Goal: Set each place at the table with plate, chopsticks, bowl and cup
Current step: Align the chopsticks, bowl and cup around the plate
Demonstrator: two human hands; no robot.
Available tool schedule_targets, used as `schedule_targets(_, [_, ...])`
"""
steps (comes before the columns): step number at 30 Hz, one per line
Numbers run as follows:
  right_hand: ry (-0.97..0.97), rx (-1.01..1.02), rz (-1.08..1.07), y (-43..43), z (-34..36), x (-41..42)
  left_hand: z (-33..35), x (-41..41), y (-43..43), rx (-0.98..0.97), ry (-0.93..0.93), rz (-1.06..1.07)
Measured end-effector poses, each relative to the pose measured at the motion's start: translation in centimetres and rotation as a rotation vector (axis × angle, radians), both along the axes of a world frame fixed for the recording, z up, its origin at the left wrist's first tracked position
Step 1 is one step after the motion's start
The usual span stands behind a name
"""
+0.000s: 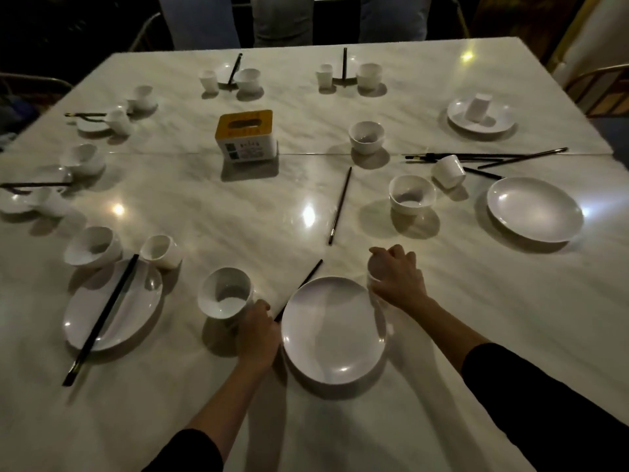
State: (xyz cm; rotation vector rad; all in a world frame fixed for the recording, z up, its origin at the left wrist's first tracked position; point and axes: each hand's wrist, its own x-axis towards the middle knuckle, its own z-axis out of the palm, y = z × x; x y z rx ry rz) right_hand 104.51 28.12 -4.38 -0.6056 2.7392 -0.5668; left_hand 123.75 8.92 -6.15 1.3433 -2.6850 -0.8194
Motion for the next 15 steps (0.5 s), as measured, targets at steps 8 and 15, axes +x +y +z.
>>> schedule_targets(8, [0.096, -0.142, -0.139, -5.2, 1.5, -3.6, 0.2, -1.7, -1.8, -0.168, -0.162, -0.319])
schedule_targets(15, [-0.106, -0.048, -0.038, -13.3, -0.1, -10.4, 2.3, -4.7, -2.4, 0.027, -0.002, -0.294])
